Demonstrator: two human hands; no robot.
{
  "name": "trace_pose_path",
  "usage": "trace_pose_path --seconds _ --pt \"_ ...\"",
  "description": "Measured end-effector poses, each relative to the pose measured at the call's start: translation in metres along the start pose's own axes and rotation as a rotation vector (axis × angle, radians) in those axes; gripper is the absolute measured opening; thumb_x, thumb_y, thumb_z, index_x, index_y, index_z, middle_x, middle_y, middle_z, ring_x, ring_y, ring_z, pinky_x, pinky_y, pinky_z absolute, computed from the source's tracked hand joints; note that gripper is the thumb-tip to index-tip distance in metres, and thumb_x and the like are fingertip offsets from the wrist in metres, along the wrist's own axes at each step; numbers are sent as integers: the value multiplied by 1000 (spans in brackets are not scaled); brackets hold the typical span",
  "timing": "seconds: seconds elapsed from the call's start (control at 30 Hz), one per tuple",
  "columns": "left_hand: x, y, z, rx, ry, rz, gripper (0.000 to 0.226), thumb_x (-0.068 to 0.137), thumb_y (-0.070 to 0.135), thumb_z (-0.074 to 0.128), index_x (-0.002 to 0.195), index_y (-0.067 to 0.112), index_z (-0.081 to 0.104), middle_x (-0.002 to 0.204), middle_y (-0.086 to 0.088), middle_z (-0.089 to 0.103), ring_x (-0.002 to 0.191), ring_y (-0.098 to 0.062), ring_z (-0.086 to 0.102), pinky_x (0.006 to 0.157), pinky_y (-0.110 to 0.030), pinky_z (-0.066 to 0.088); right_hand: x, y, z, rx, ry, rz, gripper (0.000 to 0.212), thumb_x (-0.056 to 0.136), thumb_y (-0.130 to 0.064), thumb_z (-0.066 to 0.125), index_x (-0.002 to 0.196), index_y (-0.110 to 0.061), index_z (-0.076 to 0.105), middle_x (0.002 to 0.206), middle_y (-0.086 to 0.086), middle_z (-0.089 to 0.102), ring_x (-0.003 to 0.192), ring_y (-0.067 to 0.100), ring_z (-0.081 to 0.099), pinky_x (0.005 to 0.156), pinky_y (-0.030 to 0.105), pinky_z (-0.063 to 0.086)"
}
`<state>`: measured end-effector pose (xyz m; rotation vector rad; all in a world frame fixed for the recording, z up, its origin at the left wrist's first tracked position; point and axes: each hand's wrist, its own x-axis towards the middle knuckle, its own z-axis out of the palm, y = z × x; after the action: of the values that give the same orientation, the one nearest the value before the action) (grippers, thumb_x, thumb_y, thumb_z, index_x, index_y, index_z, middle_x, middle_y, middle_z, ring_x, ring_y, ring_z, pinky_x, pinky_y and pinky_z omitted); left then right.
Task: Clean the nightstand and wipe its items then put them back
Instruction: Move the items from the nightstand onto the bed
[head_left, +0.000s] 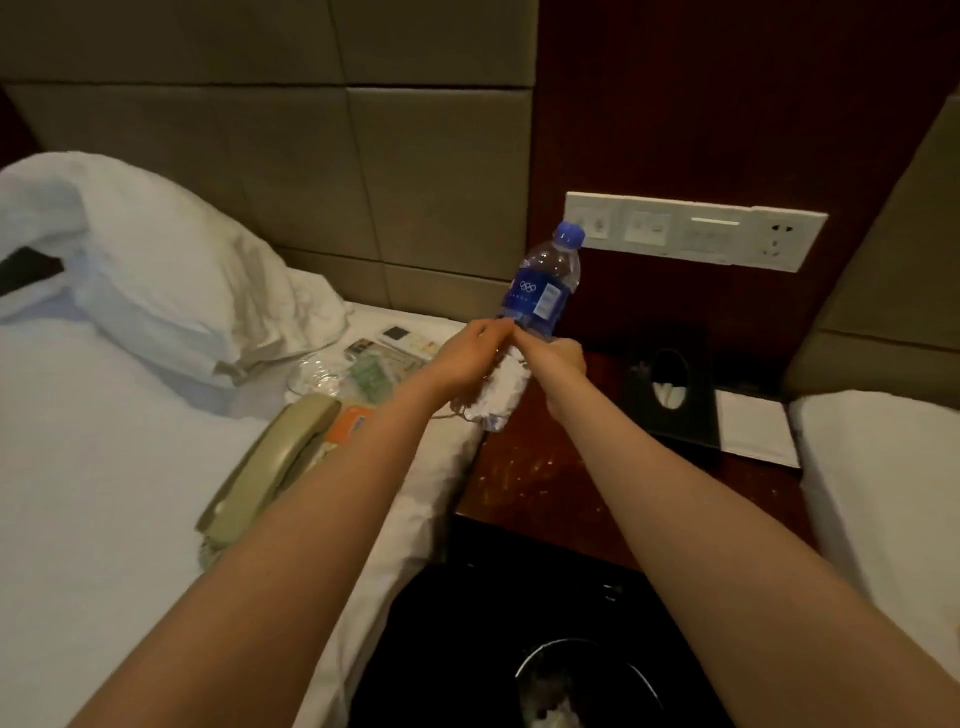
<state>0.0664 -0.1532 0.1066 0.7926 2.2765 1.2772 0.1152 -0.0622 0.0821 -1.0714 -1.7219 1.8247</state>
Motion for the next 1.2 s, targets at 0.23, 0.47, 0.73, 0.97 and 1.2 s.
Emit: trace_pose_path --seconds 0.23,0.47,0.73,0.97,1.2 --pt "-44 -61 -96 -4 77 -128 53 85 27 65 132 15 43 114 -4 58 101 -20 59 92 -35 48 -33 1 113 70 -311 181 64 65 -42 79 113 -9 56 94 6 66 80 18 64 66 27 52" --pt "-73 -124 -158 349 347 -346 51 70 41 75 111 14 61 103 -4 65 90 -18 59 76 -27 44 -72 22 207 -37 -543 256 59 73 -43 72 118 -8 57 100 11 66 82 25 65 67 33 56" --pt "-96 -186 -208 419 425 -561 48 70 39 74 106 11 60 96 -7 61 83 -21 53 72 -28 40 -103 42 269 -44 -712 373 38 98 -28 44 129 -5 45 104 14 59 69 19 55 83 33 51" --pt "-90 -225 -220 529 368 -634 52 68 44 76 104 9 61 90 -4 58 80 -21 52 69 -28 40 -107 57 296 46 -705 522 46 99 -31 40 137 -4 37 133 16 50 119 29 53 88 32 46" --pt "-87 -259 -213 533 390 -690 52 71 37 76 111 7 60 94 -8 61 80 -20 53 70 -28 41 -93 61 286 216 -752 529 41 98 -17 41 137 -2 38 131 21 53 121 31 52 101 32 42"
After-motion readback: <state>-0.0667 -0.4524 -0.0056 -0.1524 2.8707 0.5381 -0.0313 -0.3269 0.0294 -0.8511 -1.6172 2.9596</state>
